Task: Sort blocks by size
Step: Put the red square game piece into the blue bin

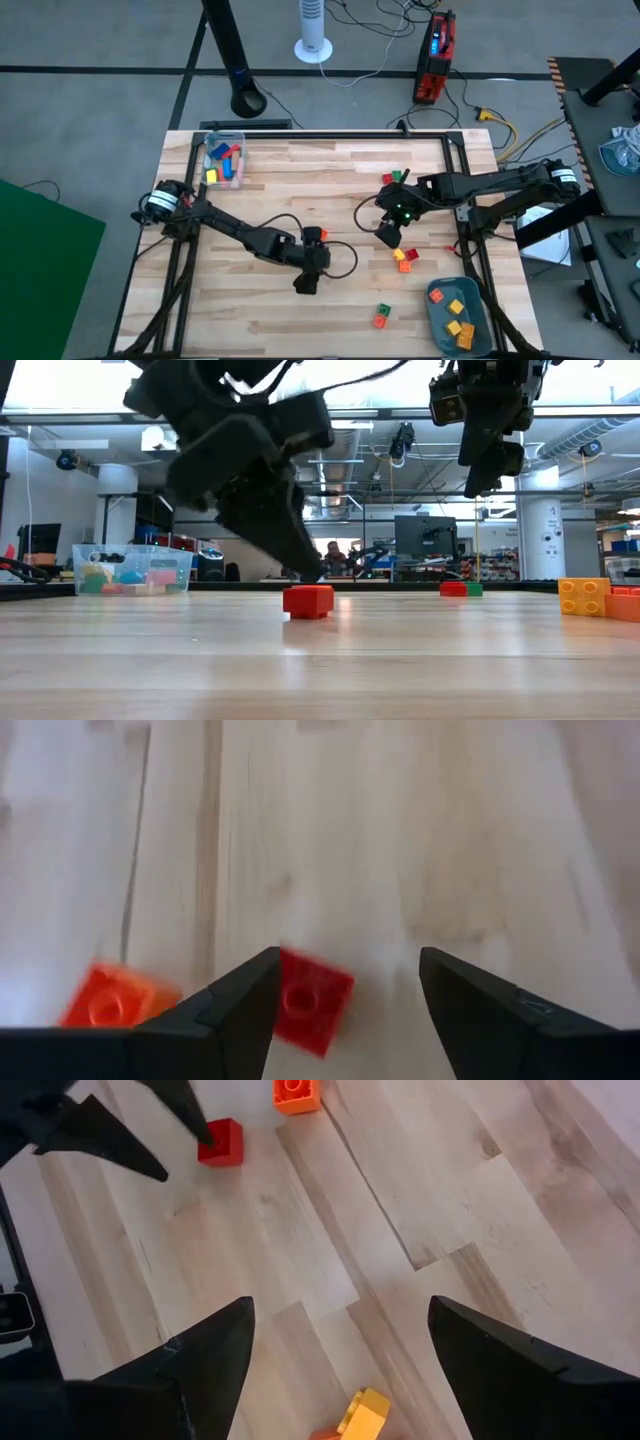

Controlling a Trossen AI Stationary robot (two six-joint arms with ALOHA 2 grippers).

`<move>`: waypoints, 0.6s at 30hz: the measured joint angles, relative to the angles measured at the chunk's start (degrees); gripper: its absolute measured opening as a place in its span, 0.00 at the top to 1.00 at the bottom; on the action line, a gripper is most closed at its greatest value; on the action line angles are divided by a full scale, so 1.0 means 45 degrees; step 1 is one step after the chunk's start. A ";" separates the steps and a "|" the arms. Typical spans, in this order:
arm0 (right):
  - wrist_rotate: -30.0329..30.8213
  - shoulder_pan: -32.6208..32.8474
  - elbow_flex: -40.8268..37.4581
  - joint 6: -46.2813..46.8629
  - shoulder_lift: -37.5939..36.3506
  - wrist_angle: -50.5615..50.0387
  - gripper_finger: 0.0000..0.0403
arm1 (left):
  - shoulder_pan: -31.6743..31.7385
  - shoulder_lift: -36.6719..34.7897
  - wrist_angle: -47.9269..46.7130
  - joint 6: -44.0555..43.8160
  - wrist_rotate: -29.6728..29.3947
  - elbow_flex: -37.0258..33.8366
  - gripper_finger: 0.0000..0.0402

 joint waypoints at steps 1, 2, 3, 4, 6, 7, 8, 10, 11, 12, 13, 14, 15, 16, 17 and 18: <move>-0.0003 -0.0037 0.0000 0.0005 0.0000 -0.0005 0.28 | 0.0016 -0.0016 0.0009 0.0283 0.0000 0.0102 0.45; -0.0002 -0.0071 0.0000 0.0005 0.0000 -0.0004 0.29 | 0.0068 -0.0042 0.0019 0.0494 0.0000 0.0125 0.45; 0.0002 -0.0080 0.0000 0.0005 0.0000 0.0000 0.29 | 0.0151 -0.0033 0.0005 0.0562 0.0009 0.0125 0.46; 0.0000 -0.0137 0.0000 0.0005 0.0000 -0.0005 0.29 | 0.0259 0.0034 0.0005 0.0573 0.0018 0.0117 0.46; -0.0003 -0.0205 0.0000 0.0005 0.0000 -0.0005 0.29 | 0.0555 0.0126 -0.0115 0.0617 0.0019 -0.0012 0.46; -0.0008 -0.0215 0.0000 0.0005 0.0000 -0.0001 0.29 | 0.0702 0.0144 -0.0174 0.0745 0.0026 -0.0052 0.46; -0.0011 -0.0242 0.0000 -0.0003 0.0000 -0.0002 0.28 | 0.0826 0.0147 -0.0129 0.0961 0.0079 -0.0080 0.46; -0.0106 -0.0275 0.0000 0.0003 0.0000 -0.0013 0.28 | 0.1039 0.0147 -0.0074 0.1427 0.0503 -0.0142 0.46; -0.0200 -0.0308 0.0000 -0.0006 0.0000 -0.0010 0.28 | 0.1137 0.0147 -0.0101 0.1637 0.0753 -0.0165 0.46; -0.0251 -0.0328 0.0000 -0.0010 0.0000 -0.0015 0.28 | 0.1217 0.0151 -0.0147 0.1837 0.0987 -0.0181 0.46; -0.0251 -0.0342 0.0000 0.0000 0.0000 -0.0019 0.29 | 0.1284 0.0152 -0.0151 0.2029 0.1150 -0.0186 0.46; -0.0251 -0.0347 0.0000 0.0000 0.0000 -0.0024 0.29 | 0.1337 0.0152 -0.0146 0.2147 0.1276 -0.0186 0.46; -0.0251 -0.0347 0.0000 0.0000 0.0000 -0.0024 0.29 | 0.1386 0.0152 -0.0131 0.2220 0.1400 -0.0186 0.46; -0.0251 -0.0347 0.0000 0.0003 0.0000 -0.0032 0.30 | 0.1410 0.0152 -0.0133 0.2265 0.1445 -0.0186 0.46; -0.0251 -0.0347 0.0000 0.0005 0.0002 -0.0044 0.30 | 0.1421 0.0152 -0.0163 0.2267 0.1439 -0.0186 0.46; -0.0251 -0.0347 0.0000 0.0012 0.0000 -0.0062 0.30 | 0.1443 0.0151 -0.0186 0.2243 0.1426 -0.0186 0.46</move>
